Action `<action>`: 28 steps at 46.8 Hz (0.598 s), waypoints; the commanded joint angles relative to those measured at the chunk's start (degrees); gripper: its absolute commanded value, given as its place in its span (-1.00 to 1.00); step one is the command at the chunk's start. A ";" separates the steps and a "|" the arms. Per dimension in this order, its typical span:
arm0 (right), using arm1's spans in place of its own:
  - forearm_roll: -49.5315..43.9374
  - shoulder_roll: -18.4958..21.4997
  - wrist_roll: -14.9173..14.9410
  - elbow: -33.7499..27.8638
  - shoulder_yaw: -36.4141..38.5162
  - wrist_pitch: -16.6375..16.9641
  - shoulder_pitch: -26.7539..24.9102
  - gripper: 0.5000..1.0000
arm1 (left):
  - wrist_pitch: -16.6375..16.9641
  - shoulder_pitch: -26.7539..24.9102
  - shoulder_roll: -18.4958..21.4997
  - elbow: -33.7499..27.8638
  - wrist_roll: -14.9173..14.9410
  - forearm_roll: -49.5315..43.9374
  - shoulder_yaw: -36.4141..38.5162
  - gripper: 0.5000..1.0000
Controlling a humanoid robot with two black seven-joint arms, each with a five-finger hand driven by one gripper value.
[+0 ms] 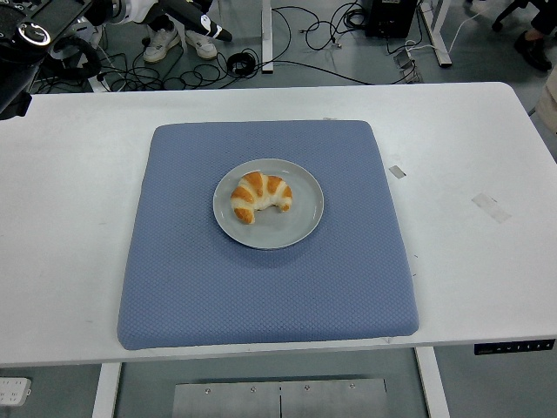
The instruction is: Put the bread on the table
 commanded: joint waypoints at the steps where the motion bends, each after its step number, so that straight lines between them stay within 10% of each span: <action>1: 0.00 0.00 -0.02 -0.01 0.01 0.00 0.01 1.00 | -0.25 -0.36 -0.04 0.02 0.03 -0.07 1.00 0.87; 28: 0.00 0.00 -0.02 -0.01 0.01 0.00 0.01 1.00 | -1.13 -3.79 -1.98 -8.68 1.97 8.27 6.27 0.87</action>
